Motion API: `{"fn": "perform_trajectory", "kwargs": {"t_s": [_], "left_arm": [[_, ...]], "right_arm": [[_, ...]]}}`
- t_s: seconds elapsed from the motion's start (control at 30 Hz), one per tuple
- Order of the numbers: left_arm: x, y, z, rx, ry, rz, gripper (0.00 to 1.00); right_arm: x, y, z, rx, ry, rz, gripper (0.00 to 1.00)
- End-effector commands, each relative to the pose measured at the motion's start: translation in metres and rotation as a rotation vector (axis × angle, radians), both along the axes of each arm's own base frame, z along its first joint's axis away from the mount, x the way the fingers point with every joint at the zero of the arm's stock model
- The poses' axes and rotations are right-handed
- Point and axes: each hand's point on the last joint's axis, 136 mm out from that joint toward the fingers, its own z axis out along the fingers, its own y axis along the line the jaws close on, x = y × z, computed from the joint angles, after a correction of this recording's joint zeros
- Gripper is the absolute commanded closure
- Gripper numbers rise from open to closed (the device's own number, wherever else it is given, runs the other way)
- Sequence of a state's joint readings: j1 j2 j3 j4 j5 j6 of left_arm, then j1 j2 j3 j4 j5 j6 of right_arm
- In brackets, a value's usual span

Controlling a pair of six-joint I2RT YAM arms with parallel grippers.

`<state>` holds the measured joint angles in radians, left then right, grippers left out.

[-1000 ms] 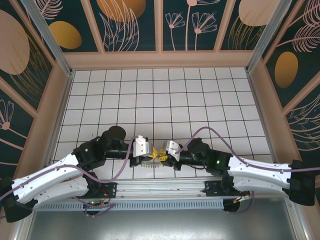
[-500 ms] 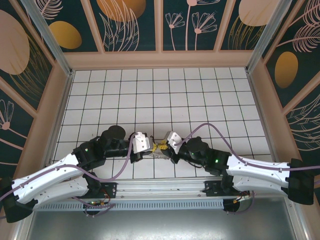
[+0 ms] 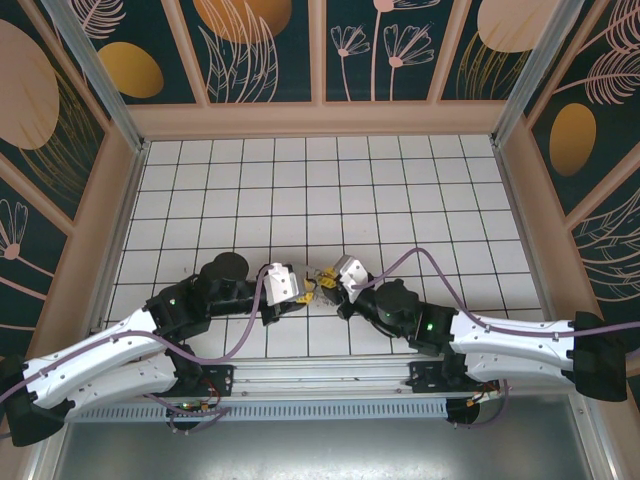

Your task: Put the keys on the keyring

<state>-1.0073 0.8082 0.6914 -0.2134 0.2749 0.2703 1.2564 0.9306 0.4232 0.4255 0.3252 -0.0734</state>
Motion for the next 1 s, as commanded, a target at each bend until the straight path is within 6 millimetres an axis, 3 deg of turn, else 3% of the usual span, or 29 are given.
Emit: {"fn": "perform_trajectory", "kwargs": {"t_s": [0.0, 0.37, 0.53, 0.67, 0.97], "left_arm": [[0.000, 0.002, -0.004, -0.004, 0.020, 0.020, 0.81], [0.008, 0.000, 0.013, -0.061, 0.001, 0.063, 0.74], [0.007, 0.000, 0.035, -0.105, -0.012, 0.059, 0.71], [0.004, 0.005, 0.042, -0.083, -0.032, 0.051, 0.71], [-0.013, 0.006, 0.039, 0.025, -0.010, -0.059, 0.70]], "right_arm": [[0.007, -0.006, 0.027, 0.106, -0.055, -0.066, 1.00], [0.007, -0.013, 0.030, 0.114, -0.088, -0.090, 1.00], [-0.011, -0.006, 0.027, 0.036, -0.177, -0.012, 1.00], [-0.025, -0.004, 0.022, -0.031, -0.228, 0.059, 1.00], [-0.057, 0.009, 0.011, -0.138, -0.271, 0.282, 1.00]]}}
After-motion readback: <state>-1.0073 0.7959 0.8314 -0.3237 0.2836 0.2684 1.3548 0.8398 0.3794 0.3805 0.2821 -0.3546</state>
